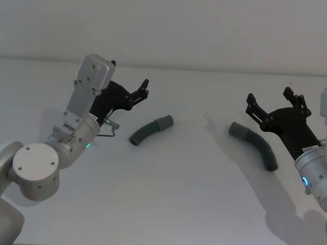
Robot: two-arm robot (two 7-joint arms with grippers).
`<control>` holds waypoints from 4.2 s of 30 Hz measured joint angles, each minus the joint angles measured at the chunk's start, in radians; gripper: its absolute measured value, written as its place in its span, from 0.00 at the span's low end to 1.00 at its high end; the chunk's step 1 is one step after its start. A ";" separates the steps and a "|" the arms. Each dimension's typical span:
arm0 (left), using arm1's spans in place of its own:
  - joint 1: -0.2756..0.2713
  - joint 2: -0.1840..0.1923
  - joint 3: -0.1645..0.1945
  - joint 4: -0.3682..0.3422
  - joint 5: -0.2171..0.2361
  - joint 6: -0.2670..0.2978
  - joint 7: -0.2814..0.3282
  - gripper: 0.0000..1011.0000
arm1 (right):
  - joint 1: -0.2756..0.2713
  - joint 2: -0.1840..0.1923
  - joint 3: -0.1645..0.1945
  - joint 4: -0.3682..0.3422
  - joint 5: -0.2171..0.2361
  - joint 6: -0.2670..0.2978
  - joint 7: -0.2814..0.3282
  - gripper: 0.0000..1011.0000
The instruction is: Use both hands to pick up one end of the pipe from the table, align the ends, and insert them.
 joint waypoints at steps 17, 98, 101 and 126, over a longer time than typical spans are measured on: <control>0.000 0.000 0.000 0.000 0.000 0.000 0.000 0.99 | 0.000 0.000 0.000 0.000 0.000 0.000 0.000 0.99; -0.051 0.024 0.017 -0.058 -0.072 0.238 -0.148 0.99 | 0.000 0.000 0.000 0.000 0.000 0.000 0.000 0.99; -0.058 0.034 0.017 -0.074 -0.093 0.288 -0.181 0.99 | 0.000 0.000 0.000 0.000 0.000 0.000 0.000 0.99; -0.086 0.092 0.034 -0.124 -0.135 0.511 -0.308 0.99 | 0.000 0.000 0.000 0.000 0.000 0.000 0.000 0.99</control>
